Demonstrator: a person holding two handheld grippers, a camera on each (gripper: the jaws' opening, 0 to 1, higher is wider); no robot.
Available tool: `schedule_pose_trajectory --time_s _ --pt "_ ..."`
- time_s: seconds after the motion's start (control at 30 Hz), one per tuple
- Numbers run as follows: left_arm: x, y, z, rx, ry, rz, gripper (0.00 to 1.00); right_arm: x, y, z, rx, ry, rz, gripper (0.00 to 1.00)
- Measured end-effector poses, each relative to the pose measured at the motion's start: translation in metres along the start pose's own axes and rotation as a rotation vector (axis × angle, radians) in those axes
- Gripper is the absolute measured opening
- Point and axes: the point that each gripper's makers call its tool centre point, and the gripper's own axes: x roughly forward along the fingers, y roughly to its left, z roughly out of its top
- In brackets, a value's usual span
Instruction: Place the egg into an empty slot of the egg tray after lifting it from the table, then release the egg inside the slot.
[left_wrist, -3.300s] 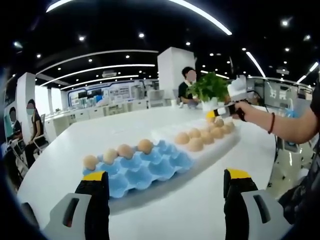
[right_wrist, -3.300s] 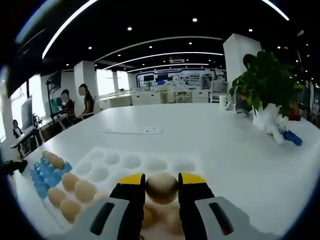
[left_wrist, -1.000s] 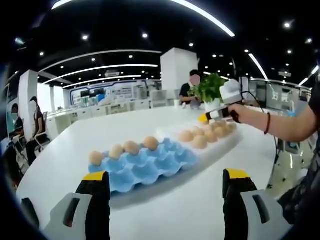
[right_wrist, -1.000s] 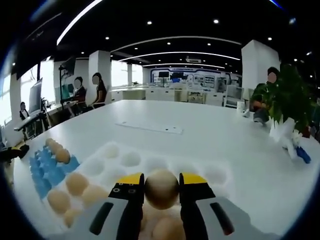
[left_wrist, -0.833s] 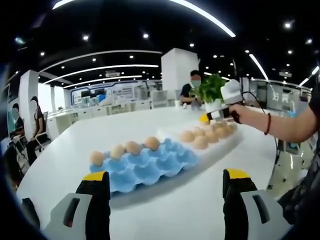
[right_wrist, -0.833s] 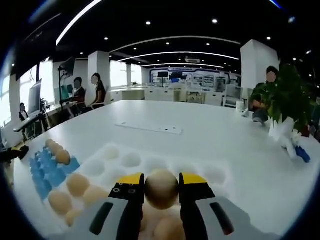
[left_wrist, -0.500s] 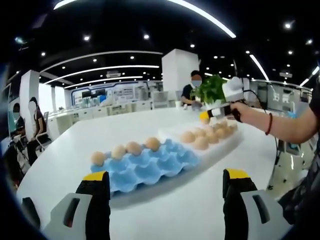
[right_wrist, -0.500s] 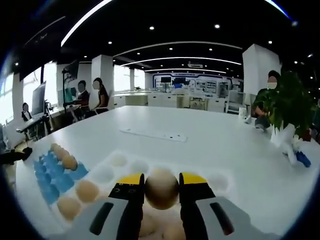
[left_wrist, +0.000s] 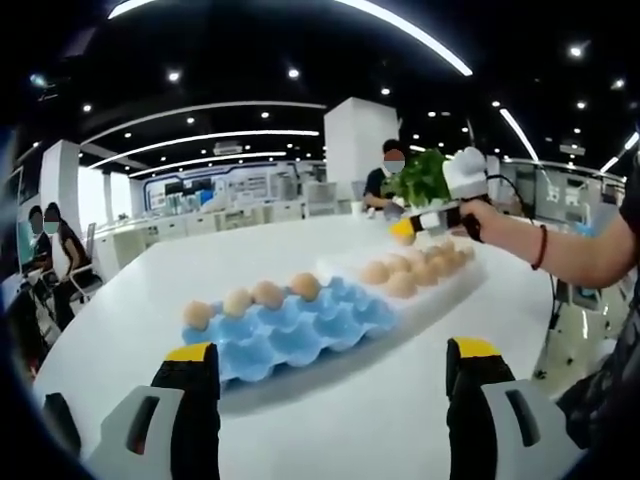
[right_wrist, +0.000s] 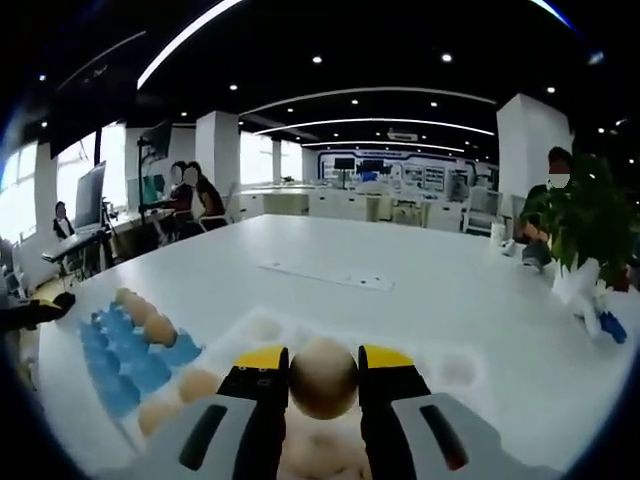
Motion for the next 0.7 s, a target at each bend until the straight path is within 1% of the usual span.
schedule_pose_trajectory --time_s 0.1,0.3,0.33,0.4,0.47,0.6,0.7 --pt "0.0 0.0 0.0 -0.001 0.0 -0.002 0.96 0.004 0.005 0.003 0.0 -0.006 0.019 0.28" --pt "-0.001 0.0 0.0 -0.004 -0.003 -0.002 0.97 0.007 0.025 0.005 -0.008 -0.012 0.056 0.28" --pt "-0.001 0.0 0.0 -0.004 -0.003 -0.002 0.97 0.007 0.026 0.005 -0.008 -0.013 0.058 0.28" --pt "-0.001 0.0 -0.001 -0.004 0.001 -0.002 0.97 0.007 0.035 0.005 -0.009 -0.017 0.07 0.28" --pt "-0.002 0.0 -0.001 -0.005 0.001 -0.003 0.98 0.011 0.037 0.008 -0.007 -0.023 0.082 0.28" --pt "-0.003 0.001 -0.001 -0.01 -0.002 0.005 0.98 0.013 0.045 0.01 -0.006 -0.028 0.095 0.28" --pt "-0.003 0.001 0.001 -0.011 -0.006 0.002 0.99 0.016 0.052 0.011 -0.017 -0.03 0.112 0.28"
